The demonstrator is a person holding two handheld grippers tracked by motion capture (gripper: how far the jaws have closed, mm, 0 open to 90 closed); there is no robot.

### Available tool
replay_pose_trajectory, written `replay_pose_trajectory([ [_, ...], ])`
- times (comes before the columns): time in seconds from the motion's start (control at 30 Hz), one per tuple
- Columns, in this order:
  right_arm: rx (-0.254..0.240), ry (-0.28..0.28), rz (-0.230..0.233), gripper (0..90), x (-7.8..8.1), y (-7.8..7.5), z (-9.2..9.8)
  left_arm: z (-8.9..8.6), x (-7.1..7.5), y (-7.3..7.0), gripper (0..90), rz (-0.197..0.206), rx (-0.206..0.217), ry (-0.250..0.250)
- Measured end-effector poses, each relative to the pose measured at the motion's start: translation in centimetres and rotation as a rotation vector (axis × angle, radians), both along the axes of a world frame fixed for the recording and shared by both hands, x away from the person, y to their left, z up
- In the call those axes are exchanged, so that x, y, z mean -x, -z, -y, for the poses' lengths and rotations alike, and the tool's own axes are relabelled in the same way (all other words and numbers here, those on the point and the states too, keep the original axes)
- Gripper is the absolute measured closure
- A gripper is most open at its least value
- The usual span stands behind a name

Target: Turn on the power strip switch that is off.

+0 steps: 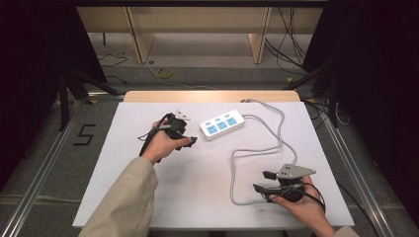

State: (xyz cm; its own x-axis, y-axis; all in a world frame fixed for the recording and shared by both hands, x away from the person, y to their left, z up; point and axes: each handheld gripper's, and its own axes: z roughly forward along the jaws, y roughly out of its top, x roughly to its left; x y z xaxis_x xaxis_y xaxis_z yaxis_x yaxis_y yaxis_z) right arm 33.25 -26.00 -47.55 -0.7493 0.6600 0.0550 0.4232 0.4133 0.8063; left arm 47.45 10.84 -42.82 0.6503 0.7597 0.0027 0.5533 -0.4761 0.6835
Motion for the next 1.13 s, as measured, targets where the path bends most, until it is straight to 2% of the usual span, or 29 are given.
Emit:
replay_pose_trajectory([
  [0.2,0.003,0.001,-0.003,39.0,0.0,0.0,0.0,-0.8,2.2,0.1,37.8,0.032,-0.001,0.023],
  [0.4,0.003,0.002,-0.005,39.0,0.0,0.0,0.0,-1.2,4.8,0.9,36.3,0.046,-0.02,0.057],
  [0.7,-0.002,0.007,-0.006,38.9,0.0,0.1,0.0,-2.4,8.0,2.4,34.5,0.076,0.003,0.039],
  [0.8,-0.002,0.007,-0.007,38.9,0.0,0.1,0.0,-3.0,9.6,3.1,33.8,0.08,0.022,0.024],
  [0.9,0.0,0.004,-0.004,39.0,0.0,0.0,-0.1,-3.5,10.8,3.6,32.3,0.088,0.018,0.017],
  [1.03,0.001,0.002,-0.004,38.9,0.0,0.0,-0.1,-4.3,11.7,4.0,30.1,0.091,0.006,0.001],
  [1.13,0.0,0.0,-0.006,38.9,0.0,0.0,-0.1,-4.8,11.9,4.5,26.5,0.068,-0.011,-0.002],
])
